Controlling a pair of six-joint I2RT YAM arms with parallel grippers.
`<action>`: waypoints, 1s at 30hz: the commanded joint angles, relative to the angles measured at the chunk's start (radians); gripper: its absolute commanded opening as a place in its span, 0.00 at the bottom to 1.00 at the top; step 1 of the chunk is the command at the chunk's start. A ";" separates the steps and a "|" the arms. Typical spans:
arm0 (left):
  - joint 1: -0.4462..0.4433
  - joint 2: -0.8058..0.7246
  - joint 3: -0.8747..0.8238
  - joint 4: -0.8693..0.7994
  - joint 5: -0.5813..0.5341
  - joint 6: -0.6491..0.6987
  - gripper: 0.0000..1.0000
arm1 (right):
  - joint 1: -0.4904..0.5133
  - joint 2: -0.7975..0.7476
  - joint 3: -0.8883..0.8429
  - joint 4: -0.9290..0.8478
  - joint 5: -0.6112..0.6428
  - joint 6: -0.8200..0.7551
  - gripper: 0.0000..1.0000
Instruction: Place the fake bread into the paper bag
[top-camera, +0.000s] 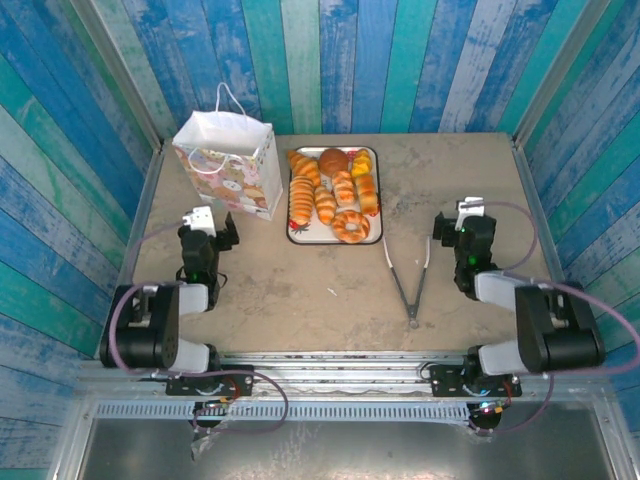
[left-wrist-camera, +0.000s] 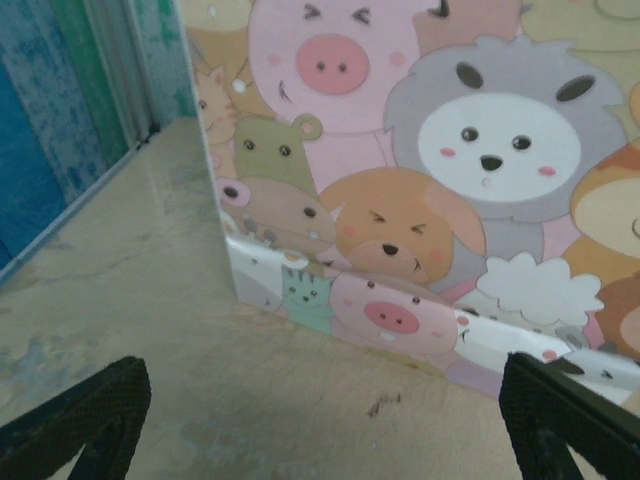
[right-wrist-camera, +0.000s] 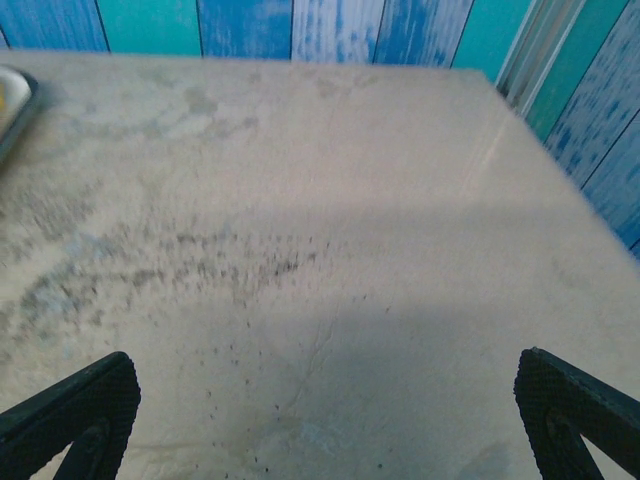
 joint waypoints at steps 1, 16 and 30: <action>-0.004 -0.216 0.099 -0.214 -0.058 -0.066 0.94 | -0.003 -0.169 0.071 -0.183 0.018 0.051 1.00; -0.010 -0.490 0.478 -1.221 0.177 -0.533 0.94 | 0.000 -0.315 0.460 -1.187 -0.456 0.357 1.00; -0.511 -0.201 1.053 -1.623 -0.234 -1.000 0.94 | 0.002 -0.379 0.443 -1.295 -0.551 0.312 1.00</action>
